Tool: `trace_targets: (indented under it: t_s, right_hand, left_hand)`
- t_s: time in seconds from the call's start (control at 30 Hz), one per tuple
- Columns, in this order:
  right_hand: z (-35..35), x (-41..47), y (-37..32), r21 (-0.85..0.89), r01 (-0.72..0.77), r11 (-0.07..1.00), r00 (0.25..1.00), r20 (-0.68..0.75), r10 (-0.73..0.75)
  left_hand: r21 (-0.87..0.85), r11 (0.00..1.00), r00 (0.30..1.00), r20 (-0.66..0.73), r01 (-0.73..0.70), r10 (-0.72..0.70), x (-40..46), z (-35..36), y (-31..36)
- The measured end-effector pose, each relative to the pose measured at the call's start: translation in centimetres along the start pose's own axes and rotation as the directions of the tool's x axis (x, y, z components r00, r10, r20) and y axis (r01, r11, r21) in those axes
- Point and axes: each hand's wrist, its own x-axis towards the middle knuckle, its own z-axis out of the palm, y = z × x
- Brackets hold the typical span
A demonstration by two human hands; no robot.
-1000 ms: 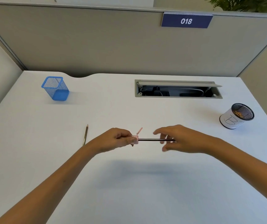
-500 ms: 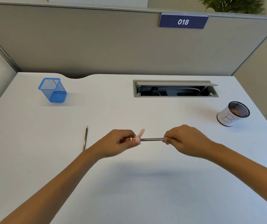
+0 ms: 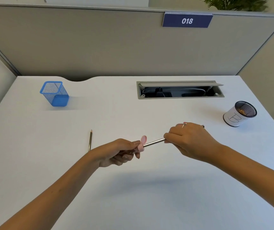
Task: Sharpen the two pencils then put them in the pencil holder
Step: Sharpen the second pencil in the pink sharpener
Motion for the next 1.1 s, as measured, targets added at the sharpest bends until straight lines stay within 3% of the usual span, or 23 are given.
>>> trace_targets:
  t_s: [0.07,0.1,0.2,0.27,0.33,0.4,0.47,0.53,0.6,0.67,0.73,0.8,0.87,0.9,0.93,0.97,1.03,1.1]
  right_hand:
    - [-0.2,-0.1,-0.4,0.05,-0.102,0.993,0.994,0.055,0.1]
    - [-0.3,0.0,-0.5,0.061,-0.164,0.985,0.98,0.125,0.156]
    - [-0.7,0.2,-0.5,0.167,-0.375,0.912,0.854,0.446,0.269]
    - [-1.0,0.4,-0.4,0.287,-0.5,0.817,0.787,0.545,0.29]
    - [-0.9,0.3,-0.2,0.377,-0.533,0.757,0.787,0.55,0.28]
    - [-0.7,0.2,0.0,0.437,-0.507,0.743,0.811,0.533,0.24]
    - [-0.5,0.1,0.0,0.415,-0.38,0.826,0.887,0.416,0.199]
    - [0.1,-0.1,0.2,0.266,-0.164,0.95,0.974,0.198,0.113]
    - [0.8,-0.3,0.4,0.107,-0.048,0.993,0.999,0.028,0.045]
    - [1.3,-0.2,0.4,0.069,-0.033,0.997,0.998,-0.043,0.036]
    - [1.4,-0.2,0.2,0.135,-0.106,0.985,0.994,-0.002,0.107]
    - [1.5,-0.1,-0.1,0.241,-0.264,0.934,0.961,0.148,0.233]
    - [1.6,0.0,-0.2,0.441,-0.484,0.756,0.854,0.425,0.299]
    - [1.5,0.0,-0.2,0.523,-0.579,0.626,0.796,0.531,0.292]
    - [1.4,0.0,-0.3,0.565,-0.633,0.529,0.758,0.592,0.275]
    - [1.2,0.0,-0.3,0.585,-0.657,0.476,0.74,0.62,0.261]
    - [0.9,0.0,-0.4,0.6,-0.646,0.472,0.749,0.618,0.24]
    - [0.5,0.1,-0.1,0.598,-0.575,0.558,0.8,0.553,0.233]
  left_hand:
    - [0.062,0.997,0.996,-0.068,-0.053,0.057,0.0,0.2,-0.1]
    - [0.196,0.975,0.983,-0.131,-0.102,0.129,0.1,0.3,-0.2]
    - [0.594,0.774,0.882,-0.217,-0.221,0.418,0.9,0.6,-0.9]
    - [0.628,0.73,0.849,-0.204,-0.269,0.488,1.1,0.5,-0.8]
    - [0.605,0.753,0.869,-0.196,-0.258,0.455,1.1,0.2,-0.4]
    - [0.504,0.832,0.914,-0.18,-0.231,0.363,0.8,-0.2,0.0]
    - [0.328,0.931,0.966,-0.143,-0.16,0.216,0.7,-0.6,0.5]
    - [0.191,0.979,0.993,-0.077,-0.074,0.09,0.7,-0.8,0.9]
    - [0.119,0.993,1.0,-0.014,-0.009,0.011,0.8,-0.7,1.1]
    - [0.07,0.998,1.0,-0.005,0.003,-0.003,0.9,-0.6,1.0]
    - [0.181,0.982,0.993,-0.098,-0.053,0.071,1.0,-0.3,0.6]
    - [0.539,0.831,0.926,-0.227,-0.139,0.302,1.4,0.0,-0.1]
    - [0.865,0.468,0.781,-0.162,-0.182,0.603,1.7,-0.2,-1.0]
    - [0.931,0.312,0.727,-0.079,-0.192,0.682,1.7,-0.3,-1.0]
    - [0.952,0.227,0.711,-0.015,-0.204,0.703,1.6,-0.4,-0.9]
    - [0.954,0.207,0.718,0.011,-0.215,0.696,1.5,-0.6,-0.6]
    - [0.928,0.297,0.768,-0.018,-0.226,0.64,1.4,-0.7,-0.1]
    - [0.841,0.491,0.833,-0.092,-0.228,0.546,1.3,-0.7,0.2]
